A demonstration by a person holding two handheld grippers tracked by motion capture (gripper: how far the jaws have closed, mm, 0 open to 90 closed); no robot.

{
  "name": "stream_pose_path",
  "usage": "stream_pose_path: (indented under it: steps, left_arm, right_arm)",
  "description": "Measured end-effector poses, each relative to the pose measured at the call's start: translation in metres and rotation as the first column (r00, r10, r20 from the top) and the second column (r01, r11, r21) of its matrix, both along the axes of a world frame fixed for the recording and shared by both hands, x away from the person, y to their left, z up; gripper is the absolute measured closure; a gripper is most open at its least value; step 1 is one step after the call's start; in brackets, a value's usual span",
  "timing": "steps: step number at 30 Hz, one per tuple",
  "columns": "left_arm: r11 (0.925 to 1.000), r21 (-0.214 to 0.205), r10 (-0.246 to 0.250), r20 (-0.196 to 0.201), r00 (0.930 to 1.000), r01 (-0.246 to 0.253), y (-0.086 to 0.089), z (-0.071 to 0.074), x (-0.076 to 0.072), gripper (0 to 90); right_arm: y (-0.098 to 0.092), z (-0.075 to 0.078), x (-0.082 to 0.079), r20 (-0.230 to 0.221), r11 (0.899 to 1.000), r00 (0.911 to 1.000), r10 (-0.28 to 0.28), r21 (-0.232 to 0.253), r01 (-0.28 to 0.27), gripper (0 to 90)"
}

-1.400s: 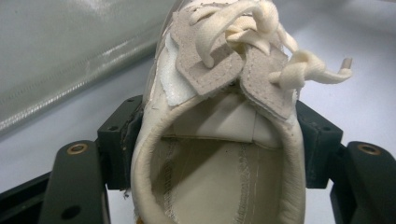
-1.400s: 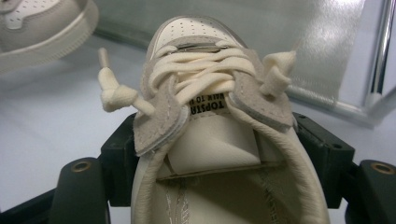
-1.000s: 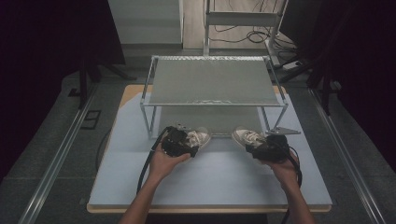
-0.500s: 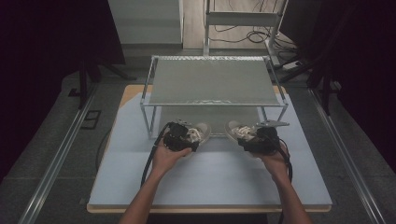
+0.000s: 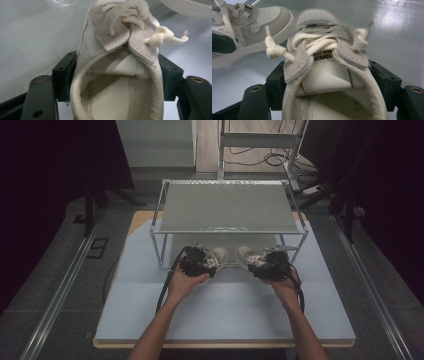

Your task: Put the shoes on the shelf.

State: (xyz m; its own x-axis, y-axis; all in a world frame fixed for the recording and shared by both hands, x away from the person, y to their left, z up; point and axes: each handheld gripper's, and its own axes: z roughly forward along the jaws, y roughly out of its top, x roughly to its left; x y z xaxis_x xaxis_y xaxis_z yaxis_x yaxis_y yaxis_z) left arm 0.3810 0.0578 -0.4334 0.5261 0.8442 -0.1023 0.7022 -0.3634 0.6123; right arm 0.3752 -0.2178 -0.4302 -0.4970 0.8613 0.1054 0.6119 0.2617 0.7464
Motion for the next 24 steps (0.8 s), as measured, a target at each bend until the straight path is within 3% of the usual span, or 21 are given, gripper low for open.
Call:
stream_pose_path:
  steps: [4,8,9,14,19,22,23,24]
  left_arm:
    - [0.9998,0.018,0.006,-0.006,1.0000,-0.006,-0.001,-0.002,0.005,30.1]
    - [0.9997,0.011,0.024,-0.010,0.9997,-0.024,-0.003,-0.003,0.009,30.1]
    - [0.9996,0.028,-0.001,0.004,1.0000,0.001,-0.002,-0.003,0.012,30.1]
    - [0.9988,0.048,-0.015,0.017,0.9997,0.014,-0.003,-0.001,0.019,30.1]
    - [0.9993,0.038,-0.003,0.009,1.0000,0.002,-0.008,-0.004,0.027,30.1]
    - [0.9992,0.033,0.025,-0.001,0.9997,-0.025,-0.012,-0.007,0.030,30.0]
    - [0.9987,0.012,0.050,-0.011,0.9987,-0.050,-0.015,-0.008,0.030,30.0]
    - [0.9990,0.023,0.038,-0.006,0.9993,-0.038,-0.014,-0.008,0.033,30.0]
  right_arm:
    - [0.002,-0.002,0.006,-0.006,1.000,0.9999,-0.012,0.006,0.012,28.1]
    - [0.004,-0.005,0.011,-0.004,1.000,0.9997,-0.024,0.006,0.024,28.1]
    - [0.005,-0.005,0.012,-0.006,1.000,0.9996,-0.027,0.008,0.027,28.1]
    - [0.011,-0.010,0.020,-0.007,0.999,0.9990,-0.044,0.017,0.045,28.1]
    - [0.017,-0.015,0.027,-0.006,0.998,0.9983,-0.058,0.008,0.058,28.1]
    - [0.021,-0.019,0.030,-0.009,0.998,0.9977,-0.067,0.002,0.067,28.1]
    - [0.022,-0.020,0.031,-0.007,0.998,0.9976,-0.069,0.001,0.070,28.1]
    - [0.022,-0.020,0.032,-0.006,0.997,0.9973,-0.073,0.000,0.073,28.1]
